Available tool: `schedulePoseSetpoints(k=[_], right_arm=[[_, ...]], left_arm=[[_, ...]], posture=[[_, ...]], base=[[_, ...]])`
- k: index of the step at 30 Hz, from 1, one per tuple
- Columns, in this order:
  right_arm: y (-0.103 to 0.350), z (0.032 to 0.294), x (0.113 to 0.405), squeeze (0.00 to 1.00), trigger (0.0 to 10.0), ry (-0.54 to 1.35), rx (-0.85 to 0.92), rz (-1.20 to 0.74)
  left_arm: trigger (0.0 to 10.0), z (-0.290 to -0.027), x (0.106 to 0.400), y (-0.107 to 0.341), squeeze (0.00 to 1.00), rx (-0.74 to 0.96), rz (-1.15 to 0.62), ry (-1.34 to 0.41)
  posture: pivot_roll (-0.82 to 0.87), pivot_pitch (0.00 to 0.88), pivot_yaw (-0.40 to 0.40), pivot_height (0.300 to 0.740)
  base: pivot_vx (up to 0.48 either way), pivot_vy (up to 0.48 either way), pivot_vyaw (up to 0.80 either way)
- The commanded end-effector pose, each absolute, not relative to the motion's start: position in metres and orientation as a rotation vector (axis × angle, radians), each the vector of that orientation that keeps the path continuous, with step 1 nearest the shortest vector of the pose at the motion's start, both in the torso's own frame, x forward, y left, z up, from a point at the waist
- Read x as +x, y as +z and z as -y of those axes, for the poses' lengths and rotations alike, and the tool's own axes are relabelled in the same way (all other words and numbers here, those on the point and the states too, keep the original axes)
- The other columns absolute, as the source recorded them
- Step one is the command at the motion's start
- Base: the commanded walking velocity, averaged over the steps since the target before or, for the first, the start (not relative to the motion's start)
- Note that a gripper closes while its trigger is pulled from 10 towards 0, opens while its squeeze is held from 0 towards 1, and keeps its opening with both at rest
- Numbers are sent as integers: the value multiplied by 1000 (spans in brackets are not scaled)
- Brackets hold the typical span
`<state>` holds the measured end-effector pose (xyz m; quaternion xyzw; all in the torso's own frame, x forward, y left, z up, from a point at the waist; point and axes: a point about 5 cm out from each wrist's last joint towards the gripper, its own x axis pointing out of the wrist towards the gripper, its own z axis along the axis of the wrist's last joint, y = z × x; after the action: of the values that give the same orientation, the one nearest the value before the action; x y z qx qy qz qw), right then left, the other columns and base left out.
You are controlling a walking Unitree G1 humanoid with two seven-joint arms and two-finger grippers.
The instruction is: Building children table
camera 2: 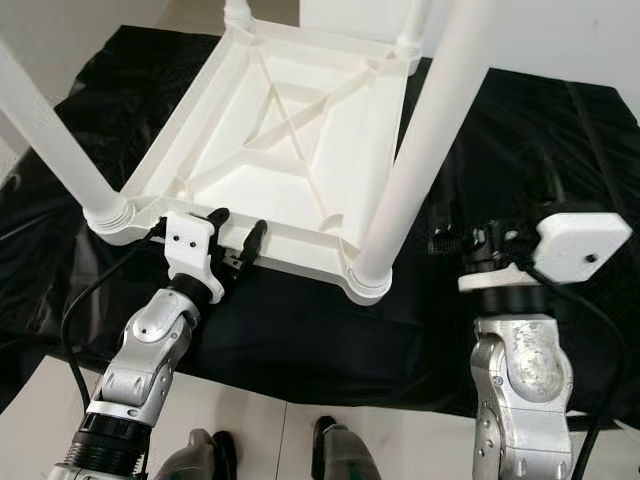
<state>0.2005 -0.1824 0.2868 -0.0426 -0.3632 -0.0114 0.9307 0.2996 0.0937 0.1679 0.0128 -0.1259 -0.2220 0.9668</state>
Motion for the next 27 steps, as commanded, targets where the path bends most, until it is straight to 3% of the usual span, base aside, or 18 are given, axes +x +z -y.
schedulePoseSetpoints(k=[1,16,27], right_arm=[[286,180,194,0,10000,-2,-71,743],[276,162,168,0,10000,260,-64,632],[272,149,165,0,10000,447,-129,591]], left_arm=[[10000,-96,301,161,0,31,220,-424],[10000,-90,318,170,0,61,226,-513],[10000,-90,327,176,0,81,236,-538]], posture=[[-38,213,29,740],[-92,202,154,740],[-90,179,183,740]], base=[[0,0,0],[0,0,0],[0,0,0]])
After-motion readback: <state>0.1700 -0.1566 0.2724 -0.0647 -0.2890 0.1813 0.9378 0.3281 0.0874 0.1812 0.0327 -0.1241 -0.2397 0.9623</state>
